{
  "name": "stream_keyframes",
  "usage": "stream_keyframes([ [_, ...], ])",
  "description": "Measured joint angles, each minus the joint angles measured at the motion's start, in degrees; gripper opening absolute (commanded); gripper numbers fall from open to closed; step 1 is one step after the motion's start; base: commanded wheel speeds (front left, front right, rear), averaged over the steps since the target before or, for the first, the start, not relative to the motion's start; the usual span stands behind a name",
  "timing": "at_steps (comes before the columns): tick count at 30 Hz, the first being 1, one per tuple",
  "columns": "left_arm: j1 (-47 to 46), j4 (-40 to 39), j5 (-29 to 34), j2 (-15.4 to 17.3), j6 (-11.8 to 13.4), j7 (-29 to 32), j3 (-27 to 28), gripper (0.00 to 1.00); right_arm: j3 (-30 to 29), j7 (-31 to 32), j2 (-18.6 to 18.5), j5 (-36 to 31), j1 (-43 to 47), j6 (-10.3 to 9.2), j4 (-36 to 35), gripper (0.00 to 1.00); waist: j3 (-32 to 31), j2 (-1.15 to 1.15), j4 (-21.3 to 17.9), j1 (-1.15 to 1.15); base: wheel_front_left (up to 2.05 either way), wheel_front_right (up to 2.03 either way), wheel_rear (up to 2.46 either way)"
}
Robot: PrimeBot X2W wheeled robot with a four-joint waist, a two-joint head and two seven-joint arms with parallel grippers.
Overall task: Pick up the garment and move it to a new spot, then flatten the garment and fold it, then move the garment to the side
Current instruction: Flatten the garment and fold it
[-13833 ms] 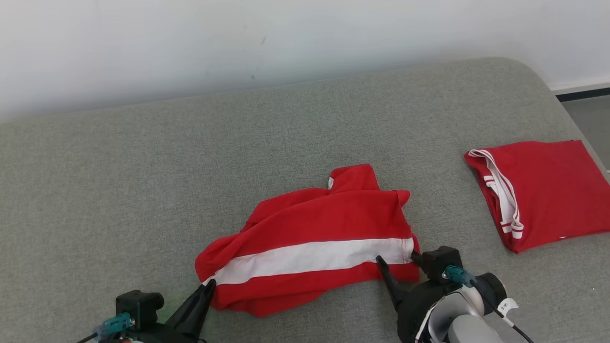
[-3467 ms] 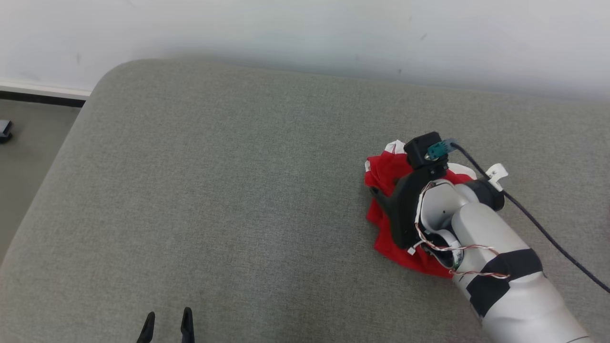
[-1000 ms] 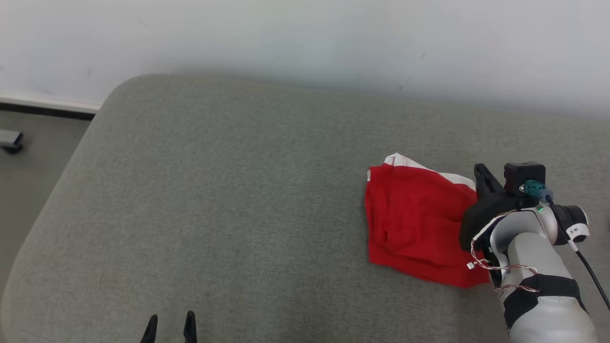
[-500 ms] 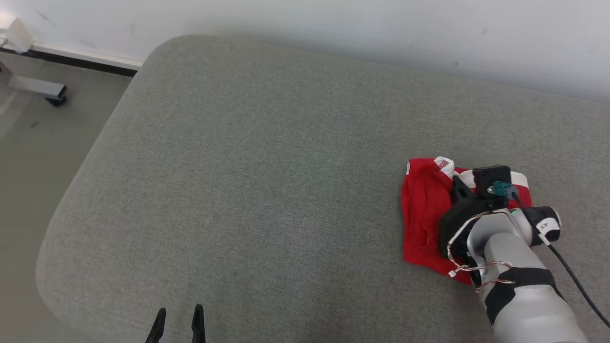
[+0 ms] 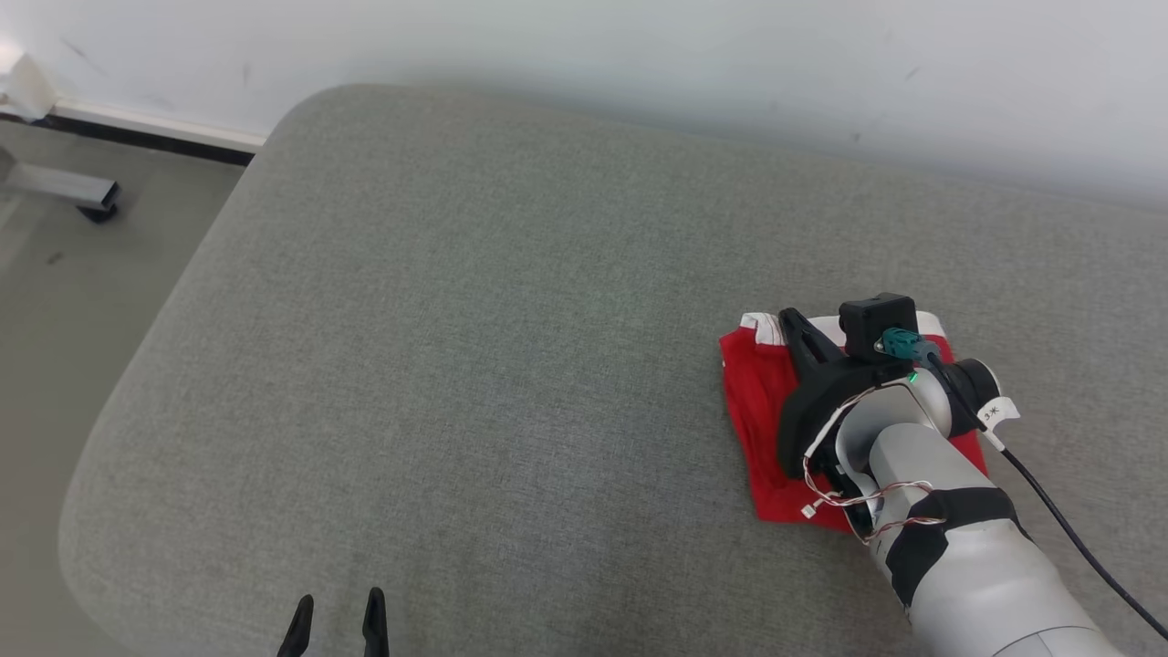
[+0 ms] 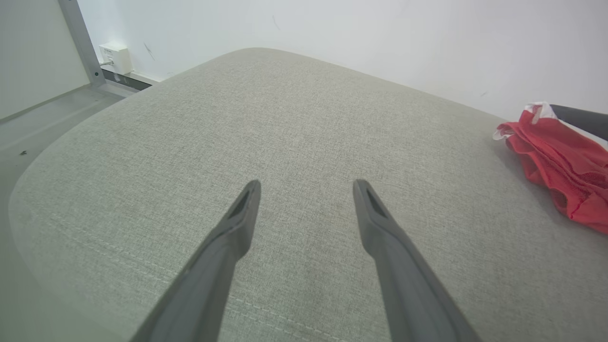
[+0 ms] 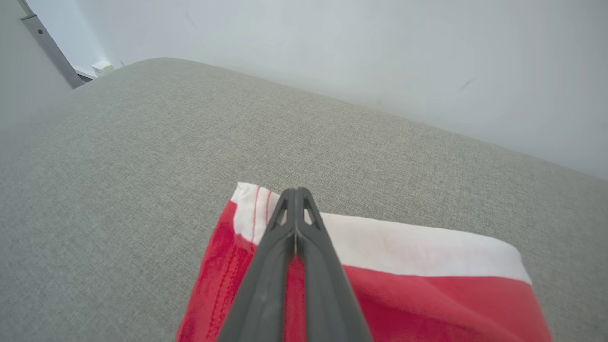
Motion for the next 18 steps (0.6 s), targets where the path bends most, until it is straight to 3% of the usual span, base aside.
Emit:
stream_keyframes([
  [9, 1.48, -0.35, 0.51, 0.01, 0.04, 0.0, 1.8, 1.0, 4.36, -2.13, 0.02, 7.17, 2.03, 0.0, -4.75, 0.0, -3.48, 0.0, -2.6, 0.0, 0.0, 0.0, 0.0],
  [10, 1.77, -0.56, 0.63, 0.01, 0.04, 0.0, 2.26, 1.0, 4.0, -2.61, 0.02, 7.35, 2.51, 0.0, -5.34, 0.33, -3.94, 0.0, -2.96, 0.0, 0.0, 0.0, 0.0],
  [11, 2.06, -0.74, 0.67, 0.03, 0.04, 0.0, 2.85, 1.0, 3.46, -3.03, 0.03, 7.36, 3.02, 0.0, -5.97, 0.9, -4.39, 0.0, -3.4, 0.0, 0.0, 0.0, 0.0],
  [12, 2.26, -1.05, 0.68, 0.05, 0.05, 0.0, 3.42, 1.0, 2.87, -3.37, 0.03, 7.28, 3.54, 0.0, -6.59, 1.0, -4.81, 0.0, -3.88, 0.0, 0.0, 0.0, 0.0],
  [18, 3.37, -2.31, 1.15, 0.05, 0.03, 0.0, 6.34, 1.0, -2.99, -4.13, -0.21, 4.49, 9.87, 0.0, -13.17, 1.0, -7.16, 0.0, -7.35, -0.01, 0.0, 0.0, 0.0],
])
